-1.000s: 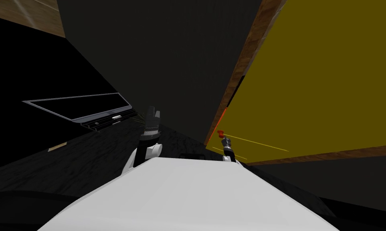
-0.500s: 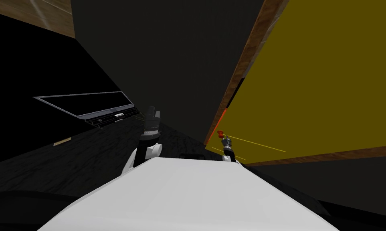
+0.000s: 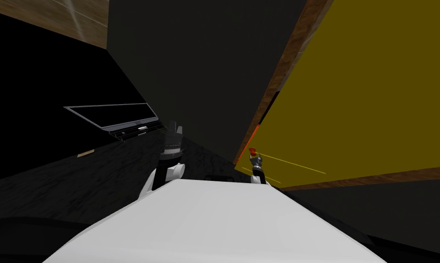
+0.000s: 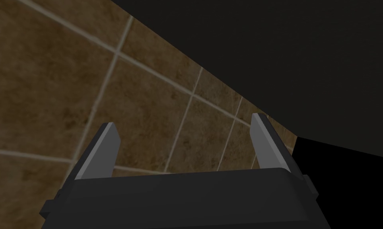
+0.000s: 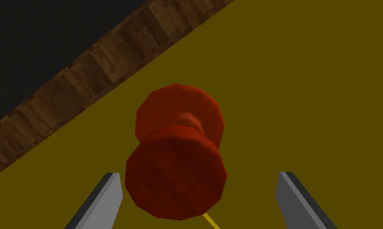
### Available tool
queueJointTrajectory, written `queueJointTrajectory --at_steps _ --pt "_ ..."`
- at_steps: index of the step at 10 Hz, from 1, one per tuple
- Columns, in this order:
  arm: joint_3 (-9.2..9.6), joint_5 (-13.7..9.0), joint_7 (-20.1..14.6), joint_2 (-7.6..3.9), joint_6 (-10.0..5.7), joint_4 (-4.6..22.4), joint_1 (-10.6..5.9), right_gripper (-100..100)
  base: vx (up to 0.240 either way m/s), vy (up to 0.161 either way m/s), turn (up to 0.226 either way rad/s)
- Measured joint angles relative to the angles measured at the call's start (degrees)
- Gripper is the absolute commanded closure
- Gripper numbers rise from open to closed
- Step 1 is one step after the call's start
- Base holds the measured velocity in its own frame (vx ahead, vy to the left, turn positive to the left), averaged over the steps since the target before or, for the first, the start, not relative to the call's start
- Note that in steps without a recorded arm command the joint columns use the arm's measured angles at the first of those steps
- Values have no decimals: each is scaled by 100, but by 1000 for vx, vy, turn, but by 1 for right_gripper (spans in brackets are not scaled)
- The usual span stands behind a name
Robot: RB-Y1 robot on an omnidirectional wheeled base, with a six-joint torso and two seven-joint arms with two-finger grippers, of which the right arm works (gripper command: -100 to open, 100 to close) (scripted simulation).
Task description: Pull the door open
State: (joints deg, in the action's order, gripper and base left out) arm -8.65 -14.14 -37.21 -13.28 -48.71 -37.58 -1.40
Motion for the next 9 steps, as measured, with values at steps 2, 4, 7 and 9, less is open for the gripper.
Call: queueJointTrajectory --at_steps 2,4,7,9 --pt "26 -135 -282 67 31 -64 -6 -100 -70 -16 45" --pt "47 -233 -530 102 38 -63 -32 -100 -67 -15 58" --pt "84 -419 -952 180 70 -114 -56 -100 -63 -10 48" --pt "111 -544 -1237 235 85 -144 -71 -100 -59 -13 32"
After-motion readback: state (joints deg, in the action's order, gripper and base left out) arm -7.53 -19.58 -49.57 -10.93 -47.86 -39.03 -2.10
